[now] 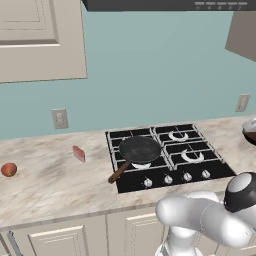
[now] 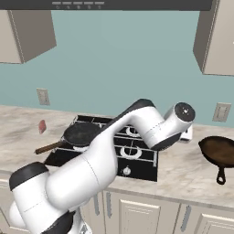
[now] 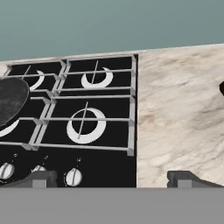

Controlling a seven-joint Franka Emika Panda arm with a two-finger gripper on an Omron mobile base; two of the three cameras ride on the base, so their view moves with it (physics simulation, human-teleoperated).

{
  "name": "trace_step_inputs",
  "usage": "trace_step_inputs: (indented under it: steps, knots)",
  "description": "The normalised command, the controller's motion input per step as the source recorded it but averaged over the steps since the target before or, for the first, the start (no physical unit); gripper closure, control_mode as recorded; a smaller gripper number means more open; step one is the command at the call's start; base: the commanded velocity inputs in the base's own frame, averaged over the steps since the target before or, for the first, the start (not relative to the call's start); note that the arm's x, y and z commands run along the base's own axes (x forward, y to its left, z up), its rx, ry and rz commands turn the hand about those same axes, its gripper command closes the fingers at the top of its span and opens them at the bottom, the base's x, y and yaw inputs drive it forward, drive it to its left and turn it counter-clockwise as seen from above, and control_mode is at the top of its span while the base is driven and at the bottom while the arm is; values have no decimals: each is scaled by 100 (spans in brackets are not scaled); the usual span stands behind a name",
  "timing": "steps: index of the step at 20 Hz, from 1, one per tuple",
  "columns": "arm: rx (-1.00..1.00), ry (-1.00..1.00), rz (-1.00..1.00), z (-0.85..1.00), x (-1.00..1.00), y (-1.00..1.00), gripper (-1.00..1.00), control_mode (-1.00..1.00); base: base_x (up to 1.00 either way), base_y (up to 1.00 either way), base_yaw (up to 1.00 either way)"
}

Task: Place both pans onto different burners. Then place the onion and the steak on different pans.

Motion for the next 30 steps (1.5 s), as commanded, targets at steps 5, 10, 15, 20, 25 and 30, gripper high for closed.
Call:
trace_step_inputs:
  steps: [5, 10, 15, 20, 25, 30]
  knots:
    - [0, 0, 0, -3, 0, -31, -100, -100, 0, 0, 0]
    - [0, 0, 0, -2, 0, -25, -100, -100, 0, 0, 0]
    - [0, -3, 0, -2, -6, -19, -100, -100, 0, 0, 0]
    - [0, -5, 0, -1, -13, -12, -100, -100, 0, 0, 0]
    - [0, -7, 1, -4, -15, -14, -100, -100, 0, 0, 0]
    - [1, -8, 2, -9, -11, -20, -100, -100, 0, 0, 0]
